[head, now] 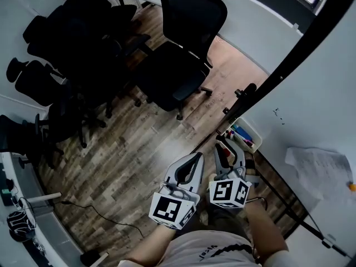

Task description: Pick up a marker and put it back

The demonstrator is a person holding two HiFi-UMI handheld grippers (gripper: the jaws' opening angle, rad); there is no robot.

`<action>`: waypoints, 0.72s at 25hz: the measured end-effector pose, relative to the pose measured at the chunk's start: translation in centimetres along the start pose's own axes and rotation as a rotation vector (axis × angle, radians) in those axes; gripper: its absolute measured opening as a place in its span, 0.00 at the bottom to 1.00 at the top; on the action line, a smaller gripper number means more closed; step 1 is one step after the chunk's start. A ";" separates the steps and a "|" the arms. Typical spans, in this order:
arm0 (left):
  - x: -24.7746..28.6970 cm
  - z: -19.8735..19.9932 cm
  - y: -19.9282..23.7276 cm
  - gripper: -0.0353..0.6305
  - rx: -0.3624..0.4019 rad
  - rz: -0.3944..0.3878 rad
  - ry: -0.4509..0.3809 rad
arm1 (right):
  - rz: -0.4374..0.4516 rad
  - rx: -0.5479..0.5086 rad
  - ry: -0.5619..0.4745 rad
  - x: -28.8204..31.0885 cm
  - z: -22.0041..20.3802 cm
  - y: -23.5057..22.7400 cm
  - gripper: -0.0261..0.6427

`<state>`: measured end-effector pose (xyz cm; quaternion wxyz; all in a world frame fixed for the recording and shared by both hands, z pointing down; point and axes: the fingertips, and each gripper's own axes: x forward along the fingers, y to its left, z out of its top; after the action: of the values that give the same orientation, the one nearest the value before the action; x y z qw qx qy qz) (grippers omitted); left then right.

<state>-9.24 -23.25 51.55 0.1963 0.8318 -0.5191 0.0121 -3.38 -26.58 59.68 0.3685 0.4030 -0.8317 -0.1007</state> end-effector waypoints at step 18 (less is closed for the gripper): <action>1.0 -0.9 2.2 0.07 -0.030 -0.046 -0.005 | -0.031 -0.033 0.106 2.5 -2.0 0.2 0.17</action>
<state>-10.52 -24.63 53.25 0.2079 0.8404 -0.5005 -0.0023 -3.11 -28.02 62.47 0.4172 0.4145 -0.8027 -0.0989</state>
